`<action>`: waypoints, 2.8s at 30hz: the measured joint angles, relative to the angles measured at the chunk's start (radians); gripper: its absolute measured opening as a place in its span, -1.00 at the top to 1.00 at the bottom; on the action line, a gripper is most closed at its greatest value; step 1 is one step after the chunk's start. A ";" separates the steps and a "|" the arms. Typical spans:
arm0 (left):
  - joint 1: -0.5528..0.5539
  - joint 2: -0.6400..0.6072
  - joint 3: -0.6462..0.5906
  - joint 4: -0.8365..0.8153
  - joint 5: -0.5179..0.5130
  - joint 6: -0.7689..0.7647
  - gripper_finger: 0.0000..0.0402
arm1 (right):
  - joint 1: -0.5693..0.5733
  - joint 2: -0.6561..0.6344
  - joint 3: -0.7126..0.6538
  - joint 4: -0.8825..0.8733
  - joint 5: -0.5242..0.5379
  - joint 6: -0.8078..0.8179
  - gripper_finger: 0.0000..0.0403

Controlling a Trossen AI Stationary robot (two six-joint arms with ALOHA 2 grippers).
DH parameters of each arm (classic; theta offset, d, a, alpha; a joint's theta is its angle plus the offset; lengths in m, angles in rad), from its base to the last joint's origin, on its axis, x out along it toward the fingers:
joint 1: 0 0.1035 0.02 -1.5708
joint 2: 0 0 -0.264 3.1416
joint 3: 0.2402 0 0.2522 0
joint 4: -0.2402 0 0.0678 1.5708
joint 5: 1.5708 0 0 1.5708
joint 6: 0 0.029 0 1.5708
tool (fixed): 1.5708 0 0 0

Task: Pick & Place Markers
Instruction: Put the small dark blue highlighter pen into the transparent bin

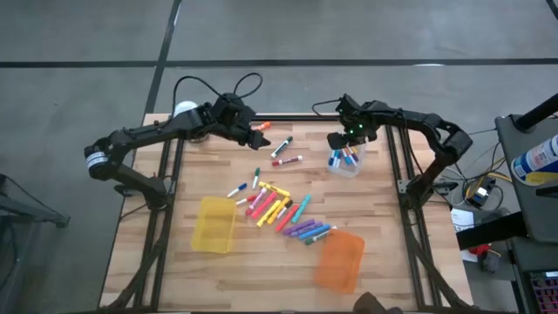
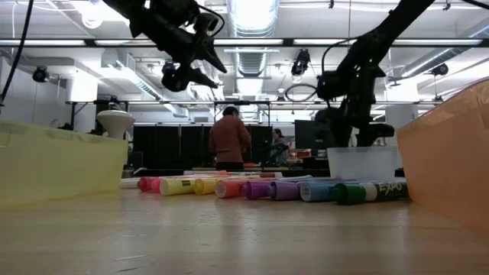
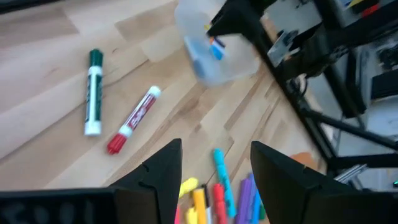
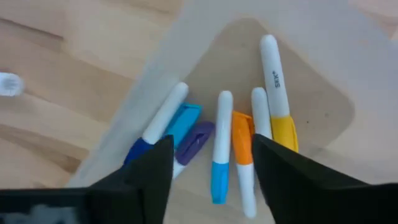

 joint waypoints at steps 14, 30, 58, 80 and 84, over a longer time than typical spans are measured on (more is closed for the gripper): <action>-0.017 0.007 0.000 -0.239 -0.015 0.249 0.09 | 0.002 -0.241 0.021 0.007 0.000 0.004 -0.24; -0.097 0.171 -0.114 -0.405 -0.099 0.343 0.09 | 0.002 -0.381 0.021 0.035 0.004 0.013 -0.21; -0.164 0.304 -0.219 -0.285 -0.233 0.375 0.54 | 0.002 -0.381 0.020 0.057 0.004 0.012 -0.21; -0.041 0.146 -0.070 -0.187 -0.221 0.342 0.86 | 0.034 -0.381 0.020 0.130 -0.159 -0.040 -0.21; -0.002 0.114 0.005 -0.157 -0.145 0.279 0.86 | 0.083 -0.381 0.020 0.205 -0.313 -0.120 -0.19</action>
